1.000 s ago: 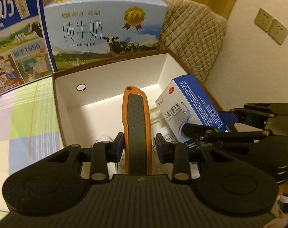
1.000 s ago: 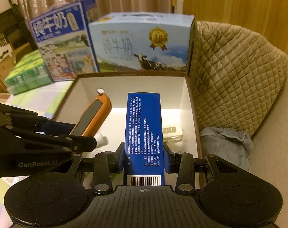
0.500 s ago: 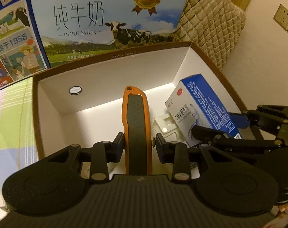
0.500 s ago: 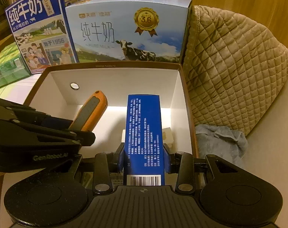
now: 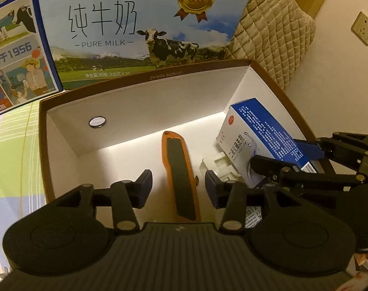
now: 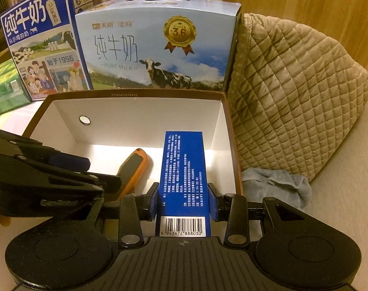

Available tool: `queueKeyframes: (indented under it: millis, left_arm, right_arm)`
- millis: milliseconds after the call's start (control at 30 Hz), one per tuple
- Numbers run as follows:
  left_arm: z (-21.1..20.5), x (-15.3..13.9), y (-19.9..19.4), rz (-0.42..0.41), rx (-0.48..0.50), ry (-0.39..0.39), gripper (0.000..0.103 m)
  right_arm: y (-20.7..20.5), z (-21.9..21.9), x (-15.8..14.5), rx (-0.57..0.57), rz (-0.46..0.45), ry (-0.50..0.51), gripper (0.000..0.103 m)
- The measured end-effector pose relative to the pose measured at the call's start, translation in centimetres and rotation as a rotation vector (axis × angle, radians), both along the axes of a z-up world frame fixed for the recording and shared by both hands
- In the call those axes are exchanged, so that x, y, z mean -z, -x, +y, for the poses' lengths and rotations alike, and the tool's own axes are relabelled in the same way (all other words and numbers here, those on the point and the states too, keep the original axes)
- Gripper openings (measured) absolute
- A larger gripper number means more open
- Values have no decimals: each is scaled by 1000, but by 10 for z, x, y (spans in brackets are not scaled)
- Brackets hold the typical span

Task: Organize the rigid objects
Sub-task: 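Lower the orange knife and blue medicine box into the brown box and release both, then withdraw both grippers from the box back over the table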

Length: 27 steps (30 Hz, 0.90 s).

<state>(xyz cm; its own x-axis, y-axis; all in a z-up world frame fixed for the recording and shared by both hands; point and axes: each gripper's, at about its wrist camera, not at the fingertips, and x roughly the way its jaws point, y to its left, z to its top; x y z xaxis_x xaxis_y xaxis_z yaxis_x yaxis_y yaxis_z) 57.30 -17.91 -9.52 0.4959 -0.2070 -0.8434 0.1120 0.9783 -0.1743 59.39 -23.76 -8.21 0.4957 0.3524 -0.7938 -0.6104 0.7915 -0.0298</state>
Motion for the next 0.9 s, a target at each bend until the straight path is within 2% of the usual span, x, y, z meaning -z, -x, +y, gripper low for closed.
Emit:
queueKeyframes:
  millis: [267,733,900]
  left_arm:
    - [5,-12,14,-16,18,-6,43]
    - [13,-44,66,-52,30,43,44]
    - [19,-59,95,-69,18,53,48]
  right_arm:
    - [10,-7,-5,-16,-5,-39,58]
    - [47,-40,-34,25,-3,-140,64]
    - [70,-54,-43,48,14,-184,64]
